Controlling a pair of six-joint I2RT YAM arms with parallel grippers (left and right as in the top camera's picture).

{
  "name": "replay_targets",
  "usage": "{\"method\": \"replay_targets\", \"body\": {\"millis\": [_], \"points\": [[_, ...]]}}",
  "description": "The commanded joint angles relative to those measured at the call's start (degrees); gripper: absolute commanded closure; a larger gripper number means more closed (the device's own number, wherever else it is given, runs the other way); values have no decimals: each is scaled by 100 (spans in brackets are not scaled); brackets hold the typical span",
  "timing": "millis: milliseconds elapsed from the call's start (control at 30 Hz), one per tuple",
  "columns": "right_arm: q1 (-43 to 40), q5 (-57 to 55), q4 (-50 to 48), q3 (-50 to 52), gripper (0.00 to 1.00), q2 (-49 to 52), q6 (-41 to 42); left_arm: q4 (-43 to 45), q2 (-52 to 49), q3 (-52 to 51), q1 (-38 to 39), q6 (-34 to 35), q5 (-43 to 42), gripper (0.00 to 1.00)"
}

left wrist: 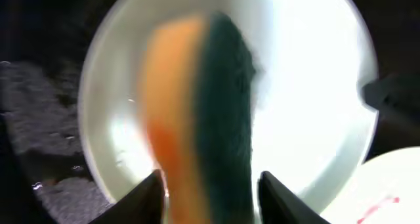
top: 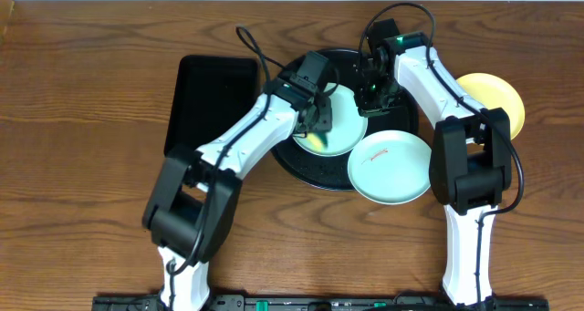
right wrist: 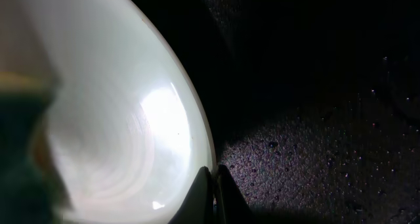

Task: Clean dirty plates on tray and stack at the side
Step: 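Scrub the pale green plate again with the sponge in the left gripper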

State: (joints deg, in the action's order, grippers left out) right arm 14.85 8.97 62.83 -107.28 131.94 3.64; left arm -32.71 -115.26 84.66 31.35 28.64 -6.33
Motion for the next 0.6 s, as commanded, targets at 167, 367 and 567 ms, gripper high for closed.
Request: {"method": "replay_targets", "body": {"millis": [167, 367, 567], "points": [[-50, -101, 24, 15, 99, -249, -55, 17, -190, 0, -4, -927, 315, 23], [-50, -101, 26, 17, 99, -249, -55, 17, -98, 52, -4, -1447, 1471, 23], [-50, -101, 24, 17, 99, -249, -55, 9, -66, 85, -2, -1659, 2280, 23]]}}
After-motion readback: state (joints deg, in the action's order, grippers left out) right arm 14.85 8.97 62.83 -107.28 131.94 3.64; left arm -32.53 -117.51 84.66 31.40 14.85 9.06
